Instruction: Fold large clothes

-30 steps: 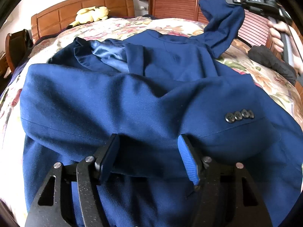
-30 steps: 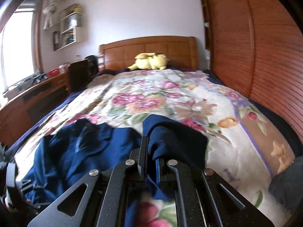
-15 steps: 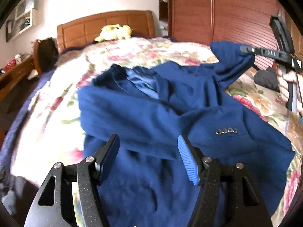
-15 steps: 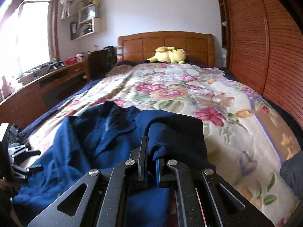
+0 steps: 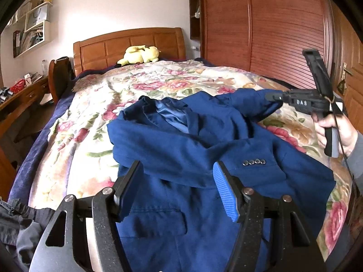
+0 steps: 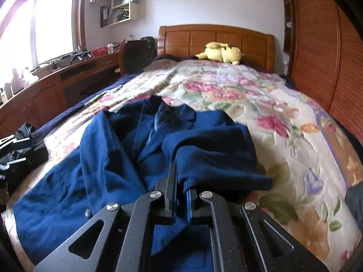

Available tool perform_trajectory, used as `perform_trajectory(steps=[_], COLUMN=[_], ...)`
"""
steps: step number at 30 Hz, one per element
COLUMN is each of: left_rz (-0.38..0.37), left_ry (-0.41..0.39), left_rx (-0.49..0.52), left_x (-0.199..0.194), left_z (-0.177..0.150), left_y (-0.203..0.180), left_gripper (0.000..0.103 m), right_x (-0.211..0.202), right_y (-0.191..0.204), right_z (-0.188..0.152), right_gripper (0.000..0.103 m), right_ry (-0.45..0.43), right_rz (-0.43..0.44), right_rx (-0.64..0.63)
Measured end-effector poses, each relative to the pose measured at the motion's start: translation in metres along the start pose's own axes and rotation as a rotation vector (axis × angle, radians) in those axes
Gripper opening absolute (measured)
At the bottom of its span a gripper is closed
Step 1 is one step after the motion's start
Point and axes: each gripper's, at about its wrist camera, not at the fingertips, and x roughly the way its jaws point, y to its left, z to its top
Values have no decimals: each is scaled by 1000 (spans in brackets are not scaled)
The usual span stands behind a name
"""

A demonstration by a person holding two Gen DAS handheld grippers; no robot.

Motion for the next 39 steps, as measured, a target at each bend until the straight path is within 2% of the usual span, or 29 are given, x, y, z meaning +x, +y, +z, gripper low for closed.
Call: perform_trajectory(steps=[4, 9, 13, 16, 20, 24, 28, 30, 34, 39], left_rz=[16, 50, 75, 73, 69, 71, 67, 65, 60, 61], left_ry=[-11, -27, -38, -45, -44, -44, -43, -42, -42, -45], left_rx=[-18, -36, -35, -47, -64, -60, -55, -51, -43, -31], left_x=[-8, -15, -21, -23, -22, -22, -21, -20, -21, -23], left_z=[0, 0, 0, 0, 0, 0, 0, 0, 0, -1], left_y=[12, 26, 35, 42, 47, 48, 45, 43, 39, 36], left_gripper=[65, 65, 65, 65, 65, 65, 65, 65, 65, 65], right_x=[-3, -12, 1, 17, 24, 16, -5, -7, 9, 54], right_y=[29, 76, 97, 103, 109, 105, 100, 96, 82, 68], right_z=[24, 36, 14, -13, -41, -37, -32, -25, -21, -18], right_gripper=[5, 6, 6, 16, 35, 40, 42, 45, 46, 46], right_ry=[-48, -92, 8, 121, 227, 241, 193, 170, 161, 236], right_rz=[49, 169, 224, 228, 189, 168, 142, 92, 8, -24], right_rx=[-31, -91, -86, -96, -127, -143, -136, -129, -60, 56])
